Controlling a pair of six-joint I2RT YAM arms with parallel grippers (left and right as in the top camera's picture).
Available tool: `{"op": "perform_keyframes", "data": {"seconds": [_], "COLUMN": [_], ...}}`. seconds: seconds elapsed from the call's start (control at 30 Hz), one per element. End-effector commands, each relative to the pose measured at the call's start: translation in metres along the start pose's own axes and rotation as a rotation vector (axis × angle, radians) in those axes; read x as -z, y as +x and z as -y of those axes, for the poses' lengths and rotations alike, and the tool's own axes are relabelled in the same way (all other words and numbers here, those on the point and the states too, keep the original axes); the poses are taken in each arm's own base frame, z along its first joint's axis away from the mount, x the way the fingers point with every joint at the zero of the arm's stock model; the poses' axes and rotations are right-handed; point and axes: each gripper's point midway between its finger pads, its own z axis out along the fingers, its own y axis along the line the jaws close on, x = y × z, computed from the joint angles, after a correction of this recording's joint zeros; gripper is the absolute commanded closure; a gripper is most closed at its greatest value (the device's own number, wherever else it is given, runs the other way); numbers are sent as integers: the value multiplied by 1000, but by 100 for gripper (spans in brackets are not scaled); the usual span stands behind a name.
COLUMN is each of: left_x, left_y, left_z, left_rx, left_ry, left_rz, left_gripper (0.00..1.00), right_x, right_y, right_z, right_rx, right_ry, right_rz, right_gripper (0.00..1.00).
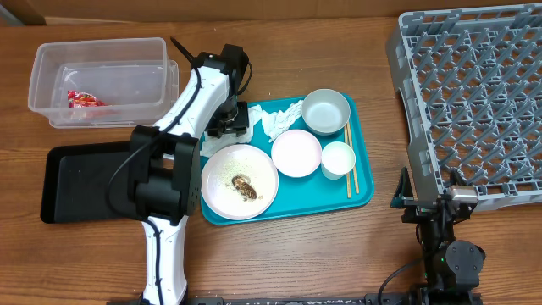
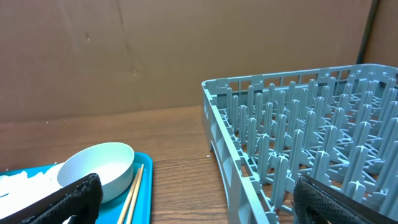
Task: Sort waste into correct bins and load items into the dishwasher
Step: 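Carry the tissue with the left gripper and drop it in the clear bin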
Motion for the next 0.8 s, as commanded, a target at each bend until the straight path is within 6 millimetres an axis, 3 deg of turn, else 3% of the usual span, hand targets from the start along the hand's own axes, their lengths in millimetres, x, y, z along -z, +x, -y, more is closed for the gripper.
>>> {"op": "perform_keyframes", "data": {"seconds": [0.0,0.03,0.17,0.27,0.6,0.77], "left_x": [2,2,7,27,169,212], "left_y": [1,2,4,-1,-32,-38], "left_z": [-1,-1,-2,-2,1,-19], "left_rx": [6,6,4,4,29,76], "left_ry": [-6,-7,-12,-10,82,100], "left_rz": [9,7,-2,11,250,349], "left_gripper": [85,96,96,96,96,96], "right_x": [0,0,0,0,0,0], "right_y": [2,2,2,2,2,2], "right_z": [2,2,2,2,2,2], "right_rx": [2,2,2,2,2,2], "right_ry": [8,8,8,8,8,8], "right_rz": [5,5,5,5,5,5], "right_gripper": [0,0,0,0,0,0]}}
